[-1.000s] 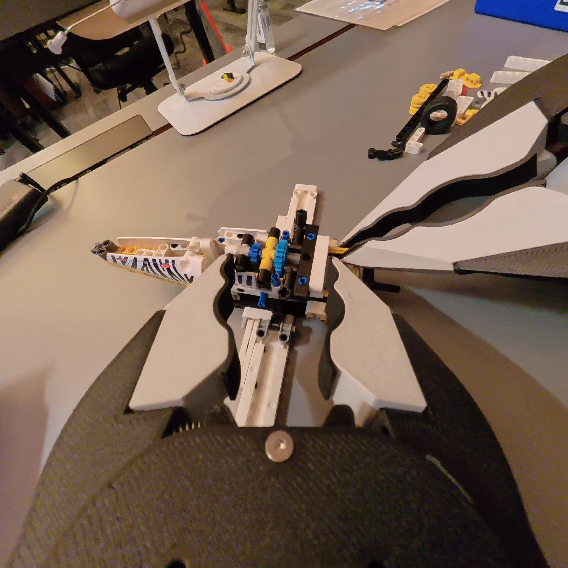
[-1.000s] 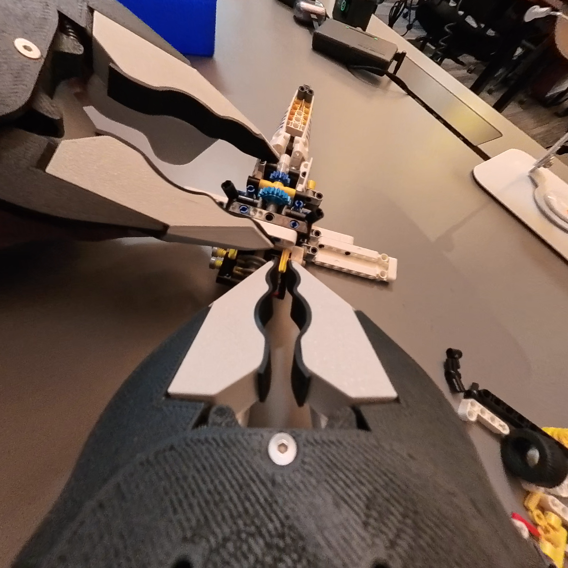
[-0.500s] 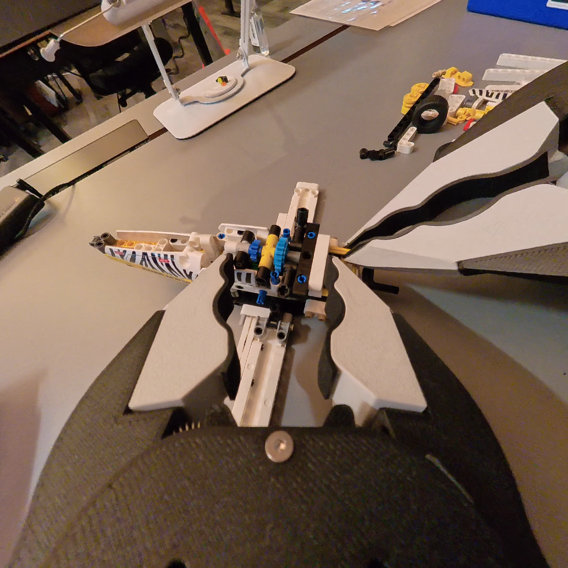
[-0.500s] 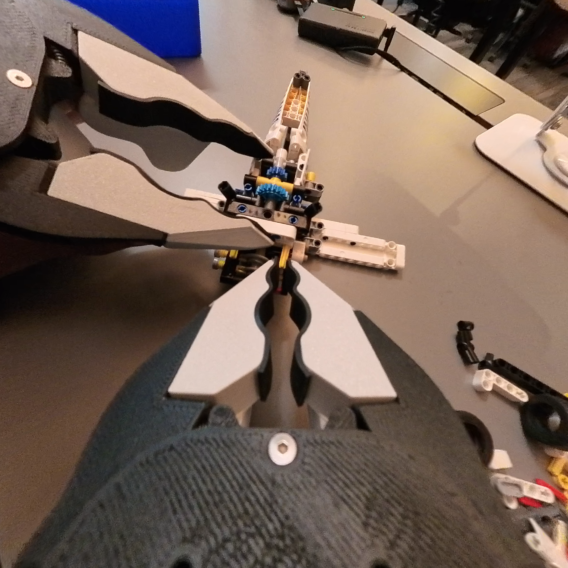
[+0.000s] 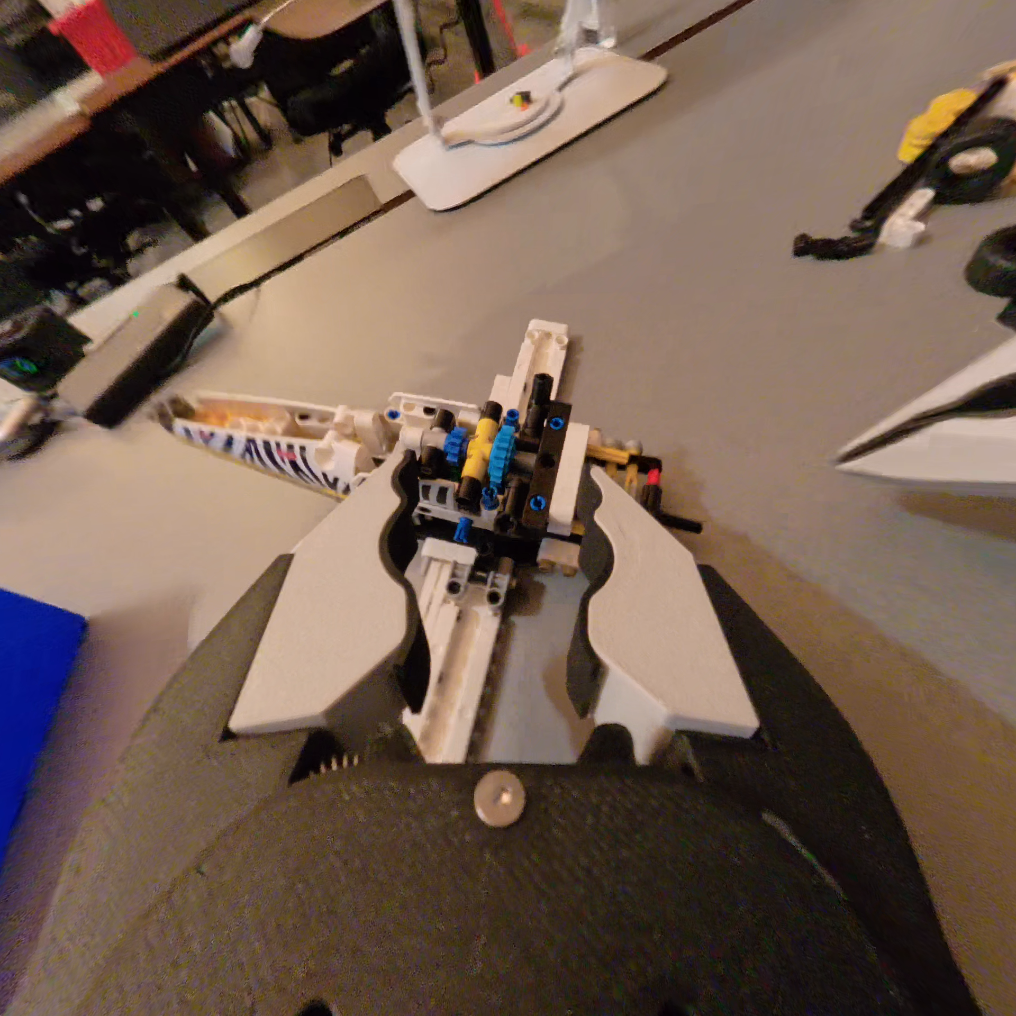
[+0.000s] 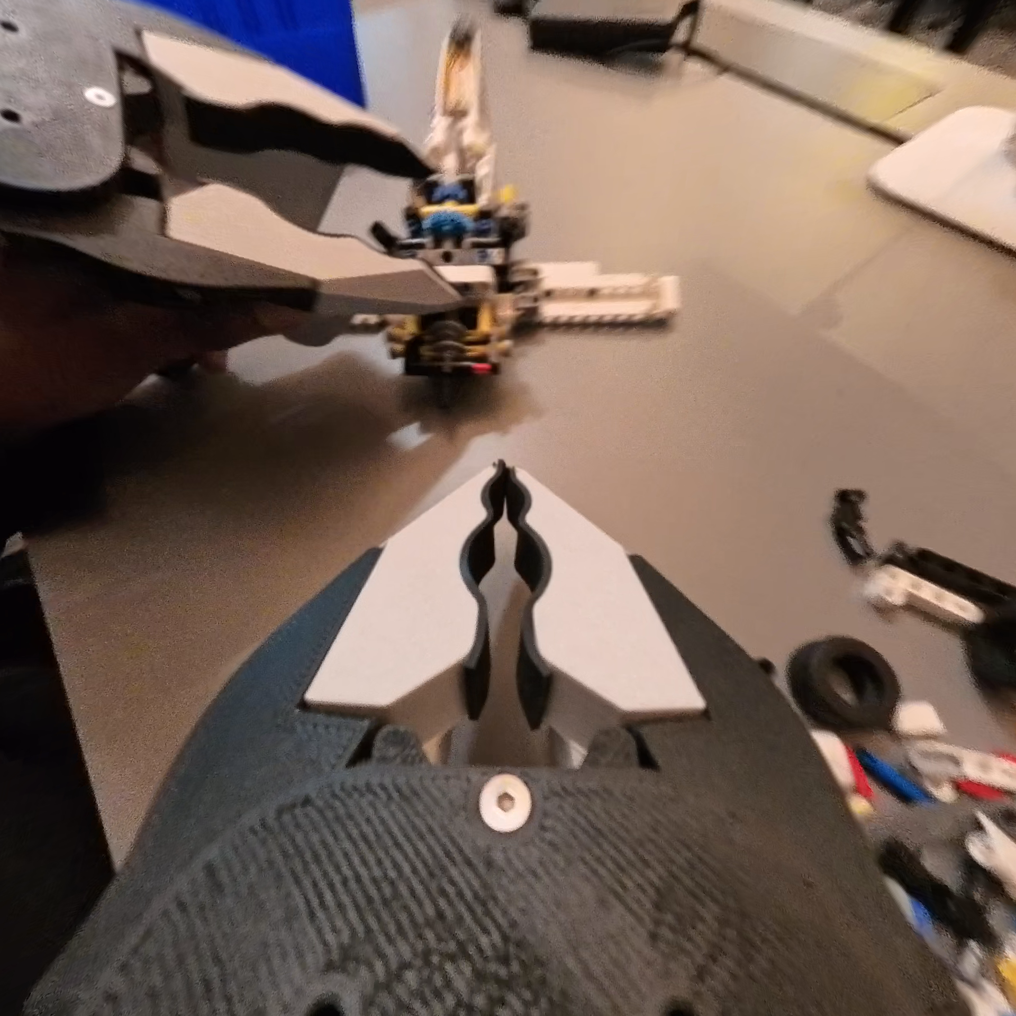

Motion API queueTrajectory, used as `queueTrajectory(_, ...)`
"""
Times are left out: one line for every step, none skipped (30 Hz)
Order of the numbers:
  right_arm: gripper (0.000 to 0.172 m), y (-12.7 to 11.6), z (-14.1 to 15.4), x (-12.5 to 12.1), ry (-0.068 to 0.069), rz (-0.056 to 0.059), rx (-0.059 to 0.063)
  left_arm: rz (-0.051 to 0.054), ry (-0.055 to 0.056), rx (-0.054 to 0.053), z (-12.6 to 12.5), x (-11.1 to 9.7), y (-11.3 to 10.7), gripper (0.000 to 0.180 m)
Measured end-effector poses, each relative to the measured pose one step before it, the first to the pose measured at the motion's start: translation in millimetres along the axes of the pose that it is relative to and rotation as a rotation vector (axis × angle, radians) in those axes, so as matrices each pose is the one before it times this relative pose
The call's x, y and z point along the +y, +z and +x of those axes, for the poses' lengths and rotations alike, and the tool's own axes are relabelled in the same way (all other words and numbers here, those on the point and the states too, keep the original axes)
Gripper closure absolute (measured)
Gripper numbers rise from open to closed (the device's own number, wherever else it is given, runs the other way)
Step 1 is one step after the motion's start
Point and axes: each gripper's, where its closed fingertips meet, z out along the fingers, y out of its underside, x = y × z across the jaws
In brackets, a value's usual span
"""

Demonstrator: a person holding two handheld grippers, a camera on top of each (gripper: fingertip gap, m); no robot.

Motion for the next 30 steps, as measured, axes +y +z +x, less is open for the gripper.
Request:
queueTrajectory(0.172, -7.49, 7.12, -1.75, 0.0101, 0.0318, 0.0332, 0.0077, -0.0492, 0.0432, -2.42, 1.37, -1.84, 0.124)
queueTrajectory(0.172, -5.72, 6.02, -3.10, 0.0145, 0.0337, 0.0140, 0.0140, -0.0664, 0.0591, 2.43, 0.10, -1.65, 0.123)
queueTrajectory(0.172, -3.17, 3.02, -3.48, 0.0225, 0.0302, -0.0126, 0.0130, -0.0374, 0.0426, 3.63, -2.09, -1.09, 0.125)
queueTrajectory(0.172, -1.33, 0.57, -3.29, 0.0252, 0.0222, -0.0298, 0.0027, 0.0083, 0.0020, 1.89, -0.95, 0.67, 0.125)
queueTrajectory(0.172, -0.58, 0.34, -3.17, 0.0198, 0.0186, -0.0247, -0.0083, 0.0265, -0.0114, 1.69, 0.68, 1.20, 0.124)
queueTrajectory(0.172, -0.11, 0.44, -1.98, 0.0115, 0.0107, -0.0152, -0.0013, 0.0314, -0.0052, 2.03, 0.03, 0.29, 0.124)
queueTrajectory(0.172, 0.50, -0.19, -0.40, 0.0075, 0.0000, -0.0147, 0.0023, 0.0145, 0.0142, 2.83, -0.15, -0.38, 0.124)
queueTrajectory(0.171, 0.81, -0.73, 0.16, 0.0060, -0.0031, -0.0121, 0.0045, -0.0042, 0.0227, 2.70, -0.45, -0.73, 0.124)
queueTrajectory(0.166, 0.82, -0.79, -0.24, 0.0029, -0.0004, -0.0074, 0.0052, -0.0084, 0.0211, 2.11, -0.54, -0.96, 0.125)
queueTrajectory(0.163, 0.67, -1.25, -0.46, 0.0001, 0.0011, -0.0071, 0.0051, -0.0076, 0.0193, 1.96, -0.34, -1.21, 0.125)
queueTrajectory(0.161, 0.71, -1.42, -0.31, 0.0000, 0.0009, -0.0069, 0.0036, -0.0056, 0.0156, 1.97, -0.05, -1.24, 0.125)
queueTrajectory(0.159, 0.82, -1.05, 0.12, -0.0006, -0.0022, -0.0044, 0.0032, 0.0023, 0.0157, 2.54, -0.01, -1.27, 0.125)
queueTrajectory(0.157, 1.02, -0.64, 1.02, -0.0025, -0.0081, -0.0026, 0.0025, 0.0058, 0.0136, 2.52, 0.09, -1.19, 0.125)
queueTrajectory(0.156, 1.38, -0.91, 1.74, -0.0030, -0.0132, -0.0051, 0.0016, 0.0091, 0.0142, 2.99, 0.18, -1.08, 0.125)
queueTrajectory(0.154, 1.55, -1.16, 2.04, -0.0030, -0.0159, -0.0075, 0.0004, 0.0170, 0.0226, 4.24, 0.29, -0.74, 0.125)
queueTrajectory(0.153, 1.78, -1.99, 2.25, -0.0059, -0.0173, -0.0111, 0.0015, 0.0221, 0.0271, 4.85, 0.25, -0.75, 0.125)
queueTrajectory(0.151, 1.82, -2.41, 2.54, -0.0092, -0.0190, -0.0126, 0.0038, 0.0173, 0.0283, 5.07, -0.17, -0.85, 0.125)
queueTrajectory(0.148, 1.90, -1.44, 2.42, -0.0090, -0.0186, -0.0043, 0.0031, 0.0174, 0.0319, 5.25, -0.07, -0.81, 0.125)
queueTrajectory(0.148, 1.78, -0.89, 2.28, -0.0088, -0.0171, 0.0004, 0.0046, 0.0162, 0.0321, 5.28, -0.30, -1.10, 0.125)
queueTrajectory(0.147, 1.52, -0.95, 2.12, -0.0084, -0.0161, 0.0000, 0.0041, 0.0138, 0.0294, 4.75, -0.09, -1.13, 0.125)
queueTrajectory(0.147, 1.23, -0.74, 2.43, -0.0052, -0.0165, 0.0003, 0.0036, 0.0114, 0.0257, 4.03, -0.03, -1.04, 0.125)
queueTrajectory(0.147, 0.66, -0.50, 2.49, 0.0000, -0.0152, 0.0003, 0.0031, 0.0072, 0.0193, 2.76, 0.04, -0.91, 0.125)
queueTrajectory(0.146, -0.03, -0.13, 2.11, 0.0033, -0.0109, -0.0005, 0.0026, 0.0029, 0.0123, 1.54, 0.05, -0.90, 0.125)
queueTrajectory(0.147, -0.85, -0.09, 1.53, 0.0033, -0.0051, -0.0019, 0.0014, 0.0020, 0.0094, 1.10, 0.18, -0.66, 0.125)
queueTrajectory(0.147, -1.58, -1.04, 1.05, -0.0014, -0.0011, -0.0080, 0.0014, 0.0021, 0.0090, 0.91, 0.20, -0.65, 0.125)
queueTrajectory(0.148, -1.67, -2.84, 1.14, -0.0108, -0.0011, -0.0180, 0.0012, 0.0019, 0.0095, 1.09, 0.06, -0.36, 0.125)
queueTrajectory(0.148, -1.47, -5.03, 1.64, -0.0260, -0.0045, -0.0280, 0.0012, 0.0033, 0.0082, 1.10, 0.03, -0.38, 0.126)
queueTrajectory(0.147, -1.05, -5.25, 2.38, -0.0436, -0.0094, -0.0221, 0.0009, 0.0030, 0.0076, 1.05, -0.05, -0.15, 0.126)
queueTrajectory(0.147, -0.43, -2.77, 3.06, -0.0548, -0.0139, 0.0029, 0.0006, 0.0024, 0.0062, 0.92, 0.02, 0.00, 0.126)
queueTrajectory(0.148, -0.03, -1.30, 2.92, -0.0546, -0.0149, 0.0152, 0.0003, 0.0015, 0.0030, 0.45, -0.06, 0.01, 0.125)
